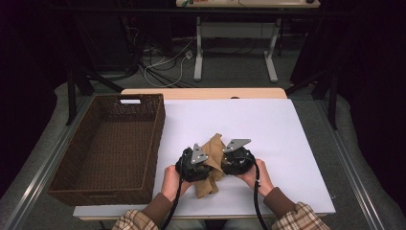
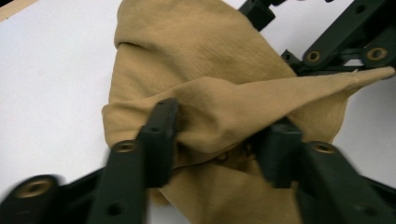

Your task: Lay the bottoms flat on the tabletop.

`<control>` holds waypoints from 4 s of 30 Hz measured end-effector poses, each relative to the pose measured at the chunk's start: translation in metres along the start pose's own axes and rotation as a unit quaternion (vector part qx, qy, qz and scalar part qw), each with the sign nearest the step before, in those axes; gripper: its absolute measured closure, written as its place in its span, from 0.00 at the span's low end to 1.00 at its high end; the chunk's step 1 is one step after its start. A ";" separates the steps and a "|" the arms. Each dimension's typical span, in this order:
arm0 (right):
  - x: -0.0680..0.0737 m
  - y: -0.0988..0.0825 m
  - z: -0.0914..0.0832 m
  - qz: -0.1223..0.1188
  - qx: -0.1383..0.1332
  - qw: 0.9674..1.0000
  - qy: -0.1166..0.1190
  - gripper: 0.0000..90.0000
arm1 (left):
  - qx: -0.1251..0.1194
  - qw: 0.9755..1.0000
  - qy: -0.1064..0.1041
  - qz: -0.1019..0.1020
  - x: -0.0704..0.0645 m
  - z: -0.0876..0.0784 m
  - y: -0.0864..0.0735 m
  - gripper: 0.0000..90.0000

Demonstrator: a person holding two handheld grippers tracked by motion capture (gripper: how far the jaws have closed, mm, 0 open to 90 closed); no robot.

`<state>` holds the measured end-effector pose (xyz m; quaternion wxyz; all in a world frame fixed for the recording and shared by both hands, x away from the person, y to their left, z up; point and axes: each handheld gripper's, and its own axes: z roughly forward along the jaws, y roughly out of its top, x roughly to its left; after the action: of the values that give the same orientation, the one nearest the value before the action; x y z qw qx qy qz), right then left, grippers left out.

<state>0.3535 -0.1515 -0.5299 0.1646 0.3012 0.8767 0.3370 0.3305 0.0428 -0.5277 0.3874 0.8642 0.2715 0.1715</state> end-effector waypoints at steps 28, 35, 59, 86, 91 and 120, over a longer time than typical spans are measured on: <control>-0.031 -0.011 -0.031 0.018 0.001 0.999 -0.041 0.89 | -0.011 0.999 0.016 -0.050 0.013 -0.011 -0.006 0.83; -0.026 -0.007 -0.039 0.018 -0.018 0.999 -0.037 0.52 | -0.009 0.999 0.012 -0.046 0.008 -0.019 0.000 0.51; -0.026 -0.012 -0.023 0.010 0.021 0.999 -0.039 0.69 | 0.016 1.000 -0.001 -0.008 0.000 0.010 -0.004 0.91; -0.041 -0.017 -0.034 0.049 0.017 0.998 -0.029 0.43 | 0.006 1.000 0.003 -0.019 -0.003 -0.015 0.010 0.34; -0.041 -0.017 -0.031 0.051 0.025 0.998 -0.021 0.40 | -0.001 1.000 -0.010 -0.006 -0.012 -0.015 0.023 0.24; -0.039 -0.020 -0.027 0.035 0.033 0.998 -0.037 0.70 | 0.034 0.999 -0.028 -0.017 -0.004 0.020 0.004 0.88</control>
<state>0.3615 -0.2016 -0.5206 0.1745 0.3494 0.8696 0.3020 0.3393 0.0269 -0.5383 0.3676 0.8768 0.2807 0.1313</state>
